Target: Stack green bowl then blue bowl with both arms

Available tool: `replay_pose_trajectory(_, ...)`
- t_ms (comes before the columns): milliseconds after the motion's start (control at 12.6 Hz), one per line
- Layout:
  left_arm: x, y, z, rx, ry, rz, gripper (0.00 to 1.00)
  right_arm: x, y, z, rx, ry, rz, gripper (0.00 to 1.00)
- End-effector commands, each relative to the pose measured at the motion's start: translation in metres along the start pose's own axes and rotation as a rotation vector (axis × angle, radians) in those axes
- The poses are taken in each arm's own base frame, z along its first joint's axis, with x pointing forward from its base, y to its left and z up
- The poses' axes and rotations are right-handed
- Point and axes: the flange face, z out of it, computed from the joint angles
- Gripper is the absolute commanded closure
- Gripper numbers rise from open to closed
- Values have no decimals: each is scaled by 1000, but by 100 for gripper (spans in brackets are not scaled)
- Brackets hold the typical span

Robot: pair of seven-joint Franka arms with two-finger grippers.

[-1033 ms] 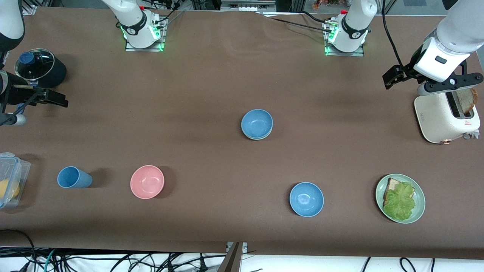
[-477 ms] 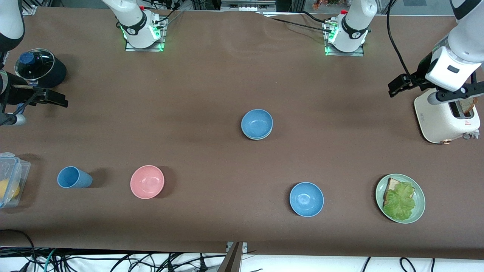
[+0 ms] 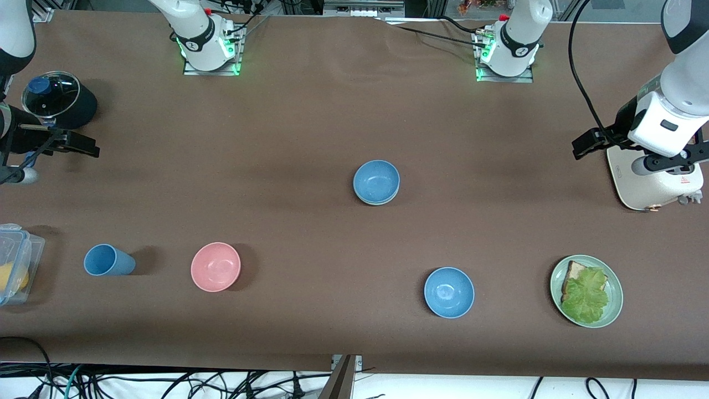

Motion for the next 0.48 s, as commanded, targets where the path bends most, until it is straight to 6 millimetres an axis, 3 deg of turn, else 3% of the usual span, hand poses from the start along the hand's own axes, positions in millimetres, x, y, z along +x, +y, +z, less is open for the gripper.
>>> replay_pose_trajectory(0,2,3,-6,-25,-14,-8,0,-2,1,-5,15,7,4,0)
replay_pose_trajectory(397,1,0,-5,-21,-26,-11,0,-2,1,-5,15,10,1,0)
